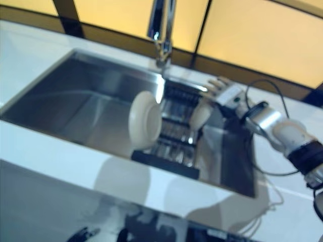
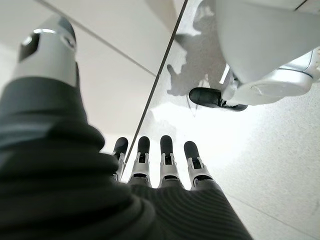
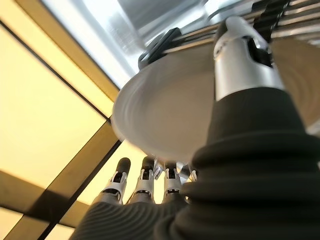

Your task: Take plates into dishwasher

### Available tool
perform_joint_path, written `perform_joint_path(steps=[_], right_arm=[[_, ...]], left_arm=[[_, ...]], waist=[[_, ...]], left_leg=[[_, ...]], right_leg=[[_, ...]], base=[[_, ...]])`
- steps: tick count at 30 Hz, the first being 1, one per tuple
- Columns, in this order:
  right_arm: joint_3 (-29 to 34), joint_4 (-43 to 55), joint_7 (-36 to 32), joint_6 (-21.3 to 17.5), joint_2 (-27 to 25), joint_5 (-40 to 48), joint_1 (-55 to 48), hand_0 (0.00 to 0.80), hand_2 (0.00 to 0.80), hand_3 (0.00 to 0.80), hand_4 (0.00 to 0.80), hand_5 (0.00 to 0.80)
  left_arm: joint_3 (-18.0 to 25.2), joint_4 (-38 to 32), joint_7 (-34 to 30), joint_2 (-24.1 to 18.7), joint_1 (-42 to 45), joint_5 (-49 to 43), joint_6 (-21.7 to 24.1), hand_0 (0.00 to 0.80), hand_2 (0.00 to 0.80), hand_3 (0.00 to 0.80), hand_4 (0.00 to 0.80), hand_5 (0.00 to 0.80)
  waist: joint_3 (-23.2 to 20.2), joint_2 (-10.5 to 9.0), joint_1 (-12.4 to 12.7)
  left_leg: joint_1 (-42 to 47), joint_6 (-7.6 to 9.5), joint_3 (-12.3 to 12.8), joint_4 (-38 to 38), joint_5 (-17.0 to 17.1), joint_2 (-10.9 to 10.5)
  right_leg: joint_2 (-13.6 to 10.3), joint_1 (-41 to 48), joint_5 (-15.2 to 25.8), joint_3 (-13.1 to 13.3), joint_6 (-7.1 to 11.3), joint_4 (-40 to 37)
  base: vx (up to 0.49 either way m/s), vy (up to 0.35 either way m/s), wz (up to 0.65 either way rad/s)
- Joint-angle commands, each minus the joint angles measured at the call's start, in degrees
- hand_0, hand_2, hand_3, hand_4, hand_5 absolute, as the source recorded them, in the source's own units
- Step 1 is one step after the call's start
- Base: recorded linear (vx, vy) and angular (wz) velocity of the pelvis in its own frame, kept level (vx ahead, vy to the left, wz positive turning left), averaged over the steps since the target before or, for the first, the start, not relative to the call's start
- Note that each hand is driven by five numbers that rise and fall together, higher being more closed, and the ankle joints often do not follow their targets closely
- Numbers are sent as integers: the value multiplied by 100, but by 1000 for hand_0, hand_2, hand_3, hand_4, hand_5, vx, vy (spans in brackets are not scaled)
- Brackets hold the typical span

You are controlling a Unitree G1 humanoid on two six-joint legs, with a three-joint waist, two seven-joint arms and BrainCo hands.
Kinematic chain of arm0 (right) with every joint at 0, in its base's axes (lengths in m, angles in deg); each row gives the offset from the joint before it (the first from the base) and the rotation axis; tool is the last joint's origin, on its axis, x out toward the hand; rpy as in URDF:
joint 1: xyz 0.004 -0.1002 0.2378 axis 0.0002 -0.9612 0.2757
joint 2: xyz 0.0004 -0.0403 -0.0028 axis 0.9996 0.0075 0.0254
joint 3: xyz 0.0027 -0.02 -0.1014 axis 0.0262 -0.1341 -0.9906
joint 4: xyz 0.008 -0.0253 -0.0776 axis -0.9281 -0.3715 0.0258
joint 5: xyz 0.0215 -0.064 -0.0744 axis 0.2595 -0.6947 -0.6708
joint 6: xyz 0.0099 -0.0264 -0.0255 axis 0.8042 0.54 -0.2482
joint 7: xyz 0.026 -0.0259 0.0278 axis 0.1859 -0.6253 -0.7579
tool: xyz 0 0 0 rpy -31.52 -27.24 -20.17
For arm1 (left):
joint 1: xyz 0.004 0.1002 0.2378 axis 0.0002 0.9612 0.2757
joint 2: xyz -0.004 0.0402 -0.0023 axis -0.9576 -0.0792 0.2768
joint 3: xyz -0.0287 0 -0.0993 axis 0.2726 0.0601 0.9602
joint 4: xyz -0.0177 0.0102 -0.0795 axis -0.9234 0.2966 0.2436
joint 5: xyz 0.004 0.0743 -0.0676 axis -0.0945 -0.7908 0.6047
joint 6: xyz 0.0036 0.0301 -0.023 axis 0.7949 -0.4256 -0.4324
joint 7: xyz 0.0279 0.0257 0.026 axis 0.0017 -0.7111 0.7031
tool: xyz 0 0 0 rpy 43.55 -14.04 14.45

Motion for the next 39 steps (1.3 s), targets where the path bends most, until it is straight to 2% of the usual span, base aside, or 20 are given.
perform_joint_path(steps=[1,14,16,22,26,39], right_arm=[[-96,-60,270,299,-284,-44,820,0,0,0,0,0],[-266,18,38,306,-204,-262,1065,0,0,0,0,0],[-318,-52,168,300,-180,-453,1103,800,800,800,800,800],[-236,-119,436,463,-190,-382,1111,800,800,800,800,800],[-160,-110,521,427,-207,-390,1078,800,800,800,800,800],[225,-158,1059,639,-263,-315,896,800,800,800,800,800]], left_arm=[[76,-93,-4,-173,-92,158,183,0,0,0,0,0],[20,-209,-158,-104,-77,480,81,0,0,0,0,0],[16,-204,-153,-101,-74,510,114,0,0,0,0,0],[21,-177,-121,-67,-17,462,211,0,0,0,0,0],[62,-159,-148,-37,-1,384,206,0,0,0,0,0],[24,-65,-106,98,142,166,291,0,0,0,0,0]], waist=[[234,-297,176],[307,-270,230],[334,-264,252],[314,-250,260],[235,-267,242],[-56,-254,188]], left_leg=[[-49,198,-196,-63,-247,-18],[-164,199,-268,-59,-196,-24],[-196,193,-282,-62,-181,-24],[-246,191,-308,-73,-161,-44],[-195,189,-277,-73,-174,-48],[46,200,-218,-73,-250,-63]], right_leg=[[-291,-74,325,65,533,-14],[-290,-136,329,46,514,-14],[-289,-151,330,22,509,-14],[-294,-178,309,-29,500,-14],[-305,-144,303,-42,506,-14],[-295,53,252,50,535,-14]], base=[[0,0,0],[-1,3,0],[-17,1,3],[-19,5,3],[0,0,0],[28,10,0]])
